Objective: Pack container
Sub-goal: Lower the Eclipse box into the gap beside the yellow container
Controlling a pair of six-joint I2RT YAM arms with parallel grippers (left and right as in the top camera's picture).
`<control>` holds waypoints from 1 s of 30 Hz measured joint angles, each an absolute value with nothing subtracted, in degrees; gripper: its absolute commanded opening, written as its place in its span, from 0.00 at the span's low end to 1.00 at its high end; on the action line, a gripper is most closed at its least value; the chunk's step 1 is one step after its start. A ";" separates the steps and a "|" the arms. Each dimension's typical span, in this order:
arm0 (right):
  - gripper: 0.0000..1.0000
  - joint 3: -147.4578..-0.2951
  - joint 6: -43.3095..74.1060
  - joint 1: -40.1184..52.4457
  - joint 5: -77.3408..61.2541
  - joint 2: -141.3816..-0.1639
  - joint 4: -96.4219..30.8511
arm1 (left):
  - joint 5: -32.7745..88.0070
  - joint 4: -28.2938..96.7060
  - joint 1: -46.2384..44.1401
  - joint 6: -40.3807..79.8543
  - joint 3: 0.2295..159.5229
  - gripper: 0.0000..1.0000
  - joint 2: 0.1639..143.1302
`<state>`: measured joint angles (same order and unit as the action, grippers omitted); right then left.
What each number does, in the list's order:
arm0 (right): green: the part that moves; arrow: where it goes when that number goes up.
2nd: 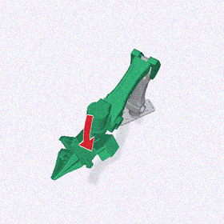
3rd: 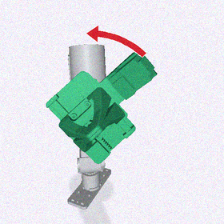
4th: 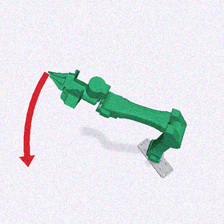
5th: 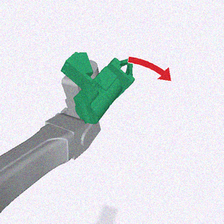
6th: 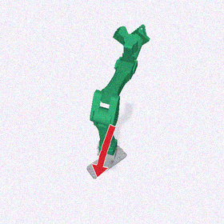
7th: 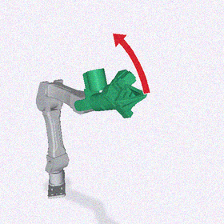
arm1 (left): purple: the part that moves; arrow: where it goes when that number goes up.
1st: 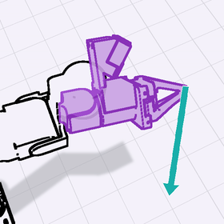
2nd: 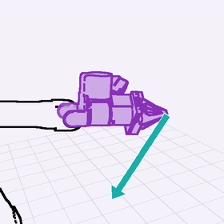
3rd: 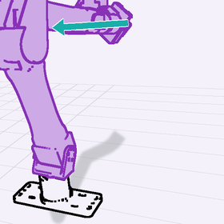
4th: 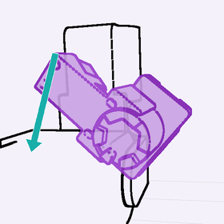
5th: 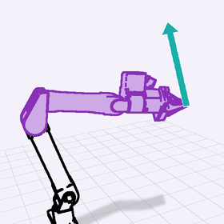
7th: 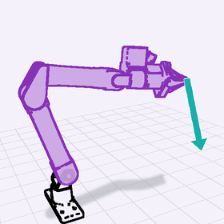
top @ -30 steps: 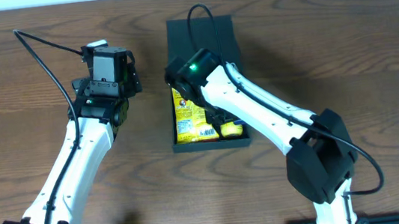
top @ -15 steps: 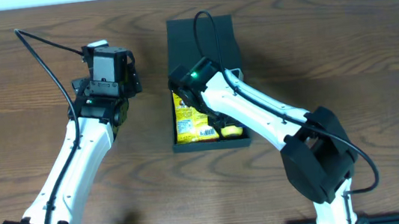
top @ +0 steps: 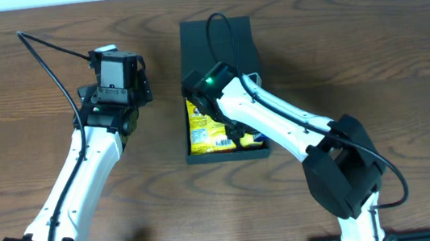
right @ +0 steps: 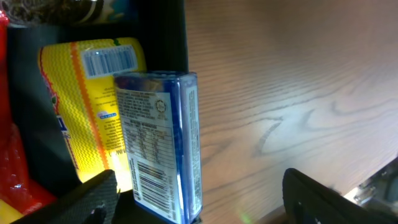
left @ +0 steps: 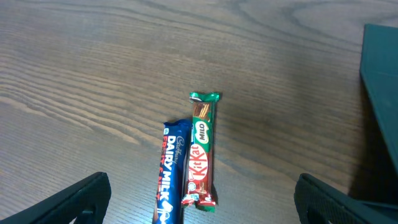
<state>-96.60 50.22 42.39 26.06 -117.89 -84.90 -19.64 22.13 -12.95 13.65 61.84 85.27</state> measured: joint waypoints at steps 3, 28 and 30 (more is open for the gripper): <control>0.74 -96.60 49.54 42.39 26.68 -117.89 -85.19 | -19.64 22.13 -12.95 13.65 61.84 0.95 85.27; 0.46 -96.14 43.31 40.73 25.45 -117.89 -78.39 | -19.62 22.11 -12.95 13.65 61.84 0.95 85.27; 0.50 -95.15 42.87 40.66 25.41 -117.89 -77.76 | -19.62 22.11 -12.95 13.65 61.84 0.95 85.27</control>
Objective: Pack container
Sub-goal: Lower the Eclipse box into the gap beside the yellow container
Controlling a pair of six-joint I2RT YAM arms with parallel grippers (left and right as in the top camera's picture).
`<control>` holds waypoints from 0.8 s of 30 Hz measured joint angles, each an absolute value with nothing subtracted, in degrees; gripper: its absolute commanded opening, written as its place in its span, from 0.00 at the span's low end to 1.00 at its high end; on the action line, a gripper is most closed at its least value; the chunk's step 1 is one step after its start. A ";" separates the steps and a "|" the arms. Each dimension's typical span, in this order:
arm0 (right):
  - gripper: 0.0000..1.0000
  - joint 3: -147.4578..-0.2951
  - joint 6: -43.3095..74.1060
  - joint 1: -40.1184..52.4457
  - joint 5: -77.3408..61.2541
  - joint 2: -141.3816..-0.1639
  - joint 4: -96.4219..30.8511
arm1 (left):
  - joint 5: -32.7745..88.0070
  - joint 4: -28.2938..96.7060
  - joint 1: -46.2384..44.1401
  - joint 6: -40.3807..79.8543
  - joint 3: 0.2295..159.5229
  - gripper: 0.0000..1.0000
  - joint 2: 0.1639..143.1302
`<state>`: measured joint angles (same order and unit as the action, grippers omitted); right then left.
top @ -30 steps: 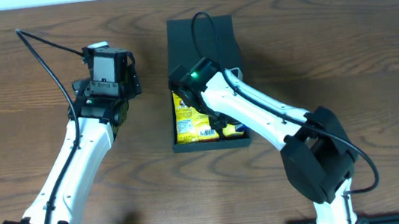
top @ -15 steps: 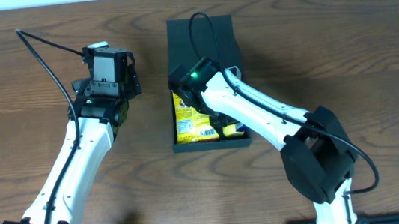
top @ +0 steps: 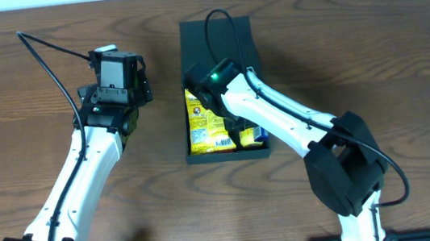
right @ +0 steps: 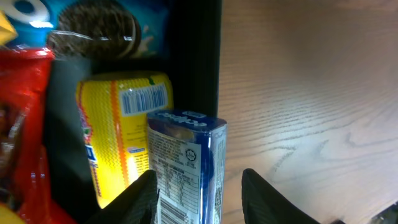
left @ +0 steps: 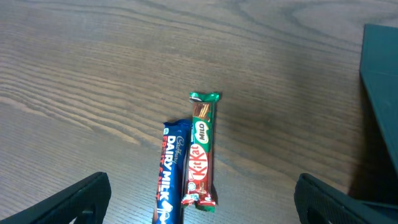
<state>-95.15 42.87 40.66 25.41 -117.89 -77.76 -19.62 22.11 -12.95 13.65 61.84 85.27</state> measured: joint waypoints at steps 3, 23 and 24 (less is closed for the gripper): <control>0.53 -93.43 42.06 40.66 25.41 -117.86 -77.45 | -19.62 22.11 -12.95 13.65 61.84 0.95 85.27; 0.55 -92.62 41.39 40.66 27.11 -117.86 -76.82 | -19.62 22.13 -12.95 13.65 61.84 0.95 85.27; 0.56 -92.23 41.39 40.66 27.18 -117.86 -76.77 | -19.62 22.11 -12.95 13.65 61.84 0.95 85.27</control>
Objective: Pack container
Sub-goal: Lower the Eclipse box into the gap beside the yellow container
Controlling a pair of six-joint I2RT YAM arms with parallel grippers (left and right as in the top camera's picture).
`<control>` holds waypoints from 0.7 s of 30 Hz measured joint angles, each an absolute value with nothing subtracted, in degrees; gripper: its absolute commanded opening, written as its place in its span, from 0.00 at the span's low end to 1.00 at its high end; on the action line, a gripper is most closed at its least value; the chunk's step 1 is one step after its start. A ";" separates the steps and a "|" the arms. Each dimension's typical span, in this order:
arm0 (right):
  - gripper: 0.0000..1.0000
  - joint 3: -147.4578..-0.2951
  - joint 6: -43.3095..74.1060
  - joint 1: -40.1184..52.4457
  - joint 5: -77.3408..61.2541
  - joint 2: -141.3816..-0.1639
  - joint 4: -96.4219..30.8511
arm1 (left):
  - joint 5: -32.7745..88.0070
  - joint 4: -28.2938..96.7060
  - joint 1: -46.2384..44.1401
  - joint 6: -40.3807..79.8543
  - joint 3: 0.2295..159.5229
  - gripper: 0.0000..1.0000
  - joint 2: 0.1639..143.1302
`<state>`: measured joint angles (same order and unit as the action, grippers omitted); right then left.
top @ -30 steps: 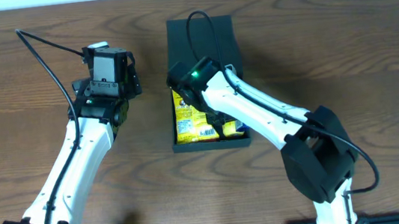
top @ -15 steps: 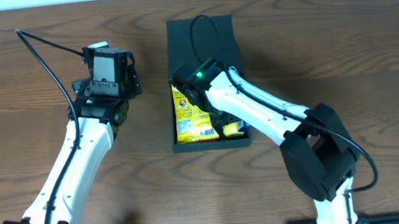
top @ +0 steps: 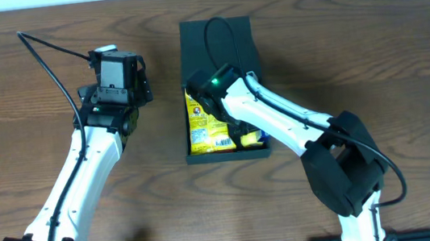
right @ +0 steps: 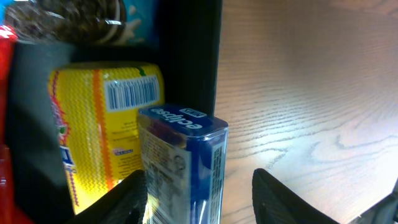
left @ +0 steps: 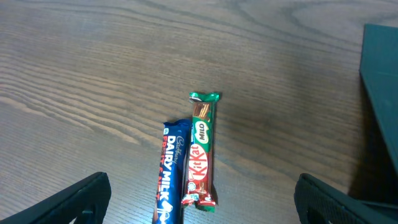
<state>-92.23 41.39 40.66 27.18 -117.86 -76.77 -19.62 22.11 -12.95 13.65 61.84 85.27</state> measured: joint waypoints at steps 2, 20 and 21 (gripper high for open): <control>0.57 -91.09 41.36 40.66 27.44 -117.86 -76.62 | -19.62 22.11 -12.95 13.65 61.84 0.95 85.27; 0.68 -90.11 41.34 40.73 28.32 -117.71 -76.01 | -19.62 22.11 -12.95 13.65 61.84 0.95 85.27; 0.68 -90.37 41.32 40.73 28.32 -117.71 -76.03 | -19.62 22.11 -12.95 13.65 61.84 0.96 85.27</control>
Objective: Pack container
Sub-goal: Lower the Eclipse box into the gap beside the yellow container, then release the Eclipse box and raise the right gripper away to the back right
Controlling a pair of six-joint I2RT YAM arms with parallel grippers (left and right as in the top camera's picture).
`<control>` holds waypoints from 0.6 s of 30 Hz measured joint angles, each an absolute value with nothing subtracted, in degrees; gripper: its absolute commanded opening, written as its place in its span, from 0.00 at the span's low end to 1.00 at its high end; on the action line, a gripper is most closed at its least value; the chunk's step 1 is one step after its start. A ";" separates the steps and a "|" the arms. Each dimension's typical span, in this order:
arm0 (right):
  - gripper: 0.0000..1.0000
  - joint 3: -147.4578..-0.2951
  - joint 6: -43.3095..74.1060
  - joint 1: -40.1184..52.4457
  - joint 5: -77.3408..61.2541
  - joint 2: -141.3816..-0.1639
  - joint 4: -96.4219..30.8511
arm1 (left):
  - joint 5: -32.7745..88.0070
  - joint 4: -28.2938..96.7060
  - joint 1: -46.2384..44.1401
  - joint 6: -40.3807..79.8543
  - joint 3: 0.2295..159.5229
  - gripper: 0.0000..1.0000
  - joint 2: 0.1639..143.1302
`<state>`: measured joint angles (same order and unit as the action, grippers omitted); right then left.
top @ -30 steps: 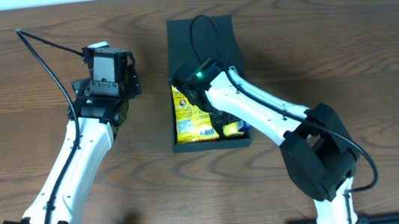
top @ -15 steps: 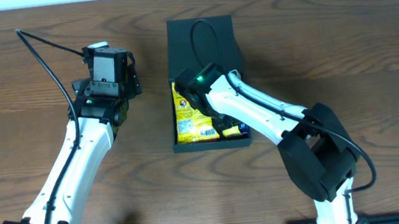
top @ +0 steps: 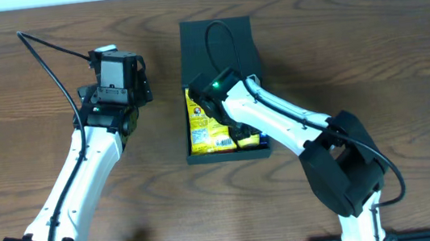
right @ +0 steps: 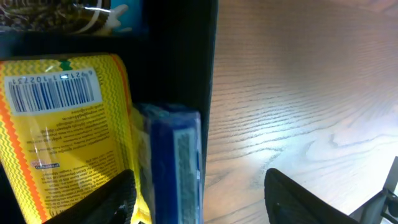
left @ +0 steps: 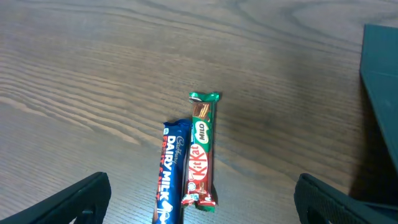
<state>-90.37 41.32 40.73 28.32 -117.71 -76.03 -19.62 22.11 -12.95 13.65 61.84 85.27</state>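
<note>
The black container (top: 218,39) lies open at the table's middle. At its near end, a yellow packet (right: 62,130) lies flat. A blue mint box (right: 177,162) stands on its narrow edge between that packet and the container's right wall (right: 186,62). My right gripper (right: 199,199) is open and straddles the box and wall, with a wide gap on the right side. My left gripper (left: 202,202) hangs open over a KitKat Milo bar (left: 202,149) and a blue Dairy Milk bar (left: 169,177) on the table, left of the container.
An Oreo packet (right: 62,12) fills the container beyond the yellow packet. The container's far half (top: 219,47) shows bare black. Wooden table (top: 370,54) stretches right of the container. The right arm (top: 280,117) crosses the container's near right corner.
My right gripper's fingers stand wider apart. The blue box, which showed a tilted label face, is now seen edge-on, sunk beside the yellow packet. The left arm is unchanged.
At first my right gripper was wide open around the tilted blue box at the container's right wall. Then its fingers were close to the box's sides. Since then they have spread, and the box stands upright inside. The left gripper stayed open over both bars.
</note>
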 measured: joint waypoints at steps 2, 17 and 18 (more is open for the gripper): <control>0.69 -91.13 41.08 40.73 28.32 -117.71 -76.03 | -19.62 22.13 -12.95 13.65 61.84 0.95 85.27; 0.47 -97.95 37.60 40.10 27.20 -116.71 -80.23 | -19.62 22.13 -12.95 13.65 61.84 0.95 85.27; 0.30 -97.93 37.10 39.79 27.18 -116.62 -80.93 | -19.62 22.11 -12.95 13.65 61.84 0.95 85.27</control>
